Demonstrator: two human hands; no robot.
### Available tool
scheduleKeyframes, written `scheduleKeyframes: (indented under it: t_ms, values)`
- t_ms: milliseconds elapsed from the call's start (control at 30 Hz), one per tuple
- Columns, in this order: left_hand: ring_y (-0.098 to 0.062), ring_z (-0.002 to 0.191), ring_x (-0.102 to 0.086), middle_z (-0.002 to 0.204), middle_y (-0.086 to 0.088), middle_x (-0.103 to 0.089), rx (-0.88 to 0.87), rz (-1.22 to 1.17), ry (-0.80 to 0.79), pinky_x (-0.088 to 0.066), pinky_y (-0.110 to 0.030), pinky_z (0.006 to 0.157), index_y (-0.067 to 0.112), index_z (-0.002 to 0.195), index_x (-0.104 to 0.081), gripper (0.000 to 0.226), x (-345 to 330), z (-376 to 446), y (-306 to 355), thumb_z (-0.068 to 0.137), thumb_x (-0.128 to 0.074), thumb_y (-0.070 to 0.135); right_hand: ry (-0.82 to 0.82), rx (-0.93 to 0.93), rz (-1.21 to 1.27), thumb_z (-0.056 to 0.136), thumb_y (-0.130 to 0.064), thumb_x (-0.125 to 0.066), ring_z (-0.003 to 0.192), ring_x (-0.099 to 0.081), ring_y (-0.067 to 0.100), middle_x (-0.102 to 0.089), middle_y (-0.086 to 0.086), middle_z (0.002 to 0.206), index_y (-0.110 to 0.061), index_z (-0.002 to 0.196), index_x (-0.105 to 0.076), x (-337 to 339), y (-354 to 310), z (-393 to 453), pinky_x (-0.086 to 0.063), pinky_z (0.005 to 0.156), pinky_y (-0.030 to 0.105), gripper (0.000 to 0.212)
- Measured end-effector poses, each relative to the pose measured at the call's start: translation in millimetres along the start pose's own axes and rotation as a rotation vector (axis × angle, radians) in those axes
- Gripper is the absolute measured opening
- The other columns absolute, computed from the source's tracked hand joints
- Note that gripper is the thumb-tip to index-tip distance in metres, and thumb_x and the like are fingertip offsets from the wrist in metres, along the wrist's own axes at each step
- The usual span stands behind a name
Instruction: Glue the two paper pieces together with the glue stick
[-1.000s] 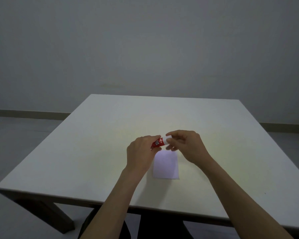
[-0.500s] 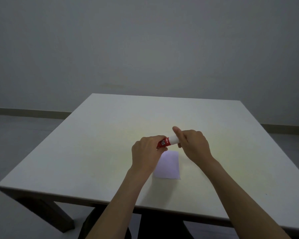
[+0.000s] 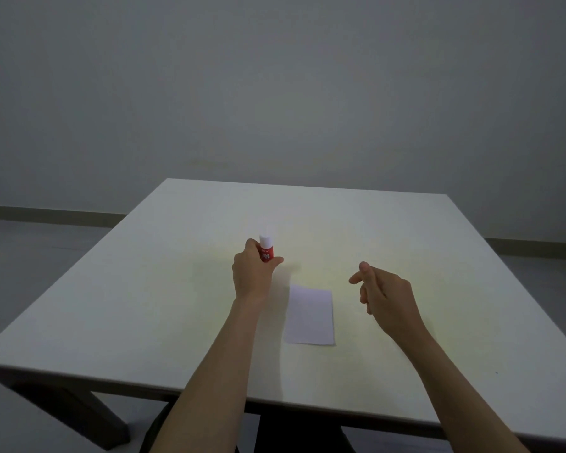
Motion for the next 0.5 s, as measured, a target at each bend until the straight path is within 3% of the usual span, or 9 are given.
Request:
scheduleKeyframes:
  t_ms: [200,367,433,500]
  values:
    - [-0.029,0.069,-0.053,0.078,-0.012,-0.063,-0.006,0.055,0.004,-0.037,-0.032,0.058,0.009,0.083,-0.047,0.033,-3.0,-0.1,-5.9,0.072,-0.073,0.026,0.010,0.002,-0.013,0.097,-0.043,-0.032,0.051,-0.055,0.019,-0.058,0.003,0.056,-0.021,0.076,-0.068,-1.4,3.7,3.8,-0.048,0.063,0.035,0.047]
    - [-0.035,0.078,-0.062,0.081,-0.011,-0.064,-0.011,0.119,-0.044,-0.048,-0.036,0.065,0.009,0.096,-0.051,0.038,-1.7,-3.6,-9.2,0.071,-0.072,0.028,-0.021,0.004,-0.070,0.097,-0.040,-0.035,0.053,-0.055,0.020,-0.056,-0.002,0.054,-0.018,0.079,-0.068,-10.2,6.4,0.0,-0.048,0.063,0.036,0.044]
    - [-0.034,0.088,-0.065,0.087,-0.009,-0.066,-0.018,0.123,-0.086,-0.051,-0.036,0.072,0.016,0.115,-0.051,0.055,-0.4,-5.1,-8.7,0.068,-0.075,0.032,-0.049,0.011,-0.140,0.097,-0.040,-0.035,0.059,-0.057,0.022,-0.054,-0.007,0.054,-0.012,0.081,-0.067,-14.6,8.5,-1.7,-0.047,0.063,0.036,0.045]
    - [-0.033,0.109,-0.060,0.112,-0.011,-0.065,-0.033,0.134,-0.148,-0.050,-0.041,0.088,0.024,0.141,-0.031,0.092,2.6,-4.8,-6.9,0.065,-0.079,0.044,-0.053,0.028,-0.209,0.097,-0.039,-0.035,0.067,-0.058,0.029,-0.059,0.000,0.061,-0.008,0.079,-0.063,-19.3,8.7,-1.4,-0.045,0.062,0.038,0.045]
Point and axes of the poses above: each hand's wrist, its own z-axis towards the middle knuckle, its own x-axis out of the back of the hand, y = z × x, the point moved 1 cm from there along z, towards the middle knuckle
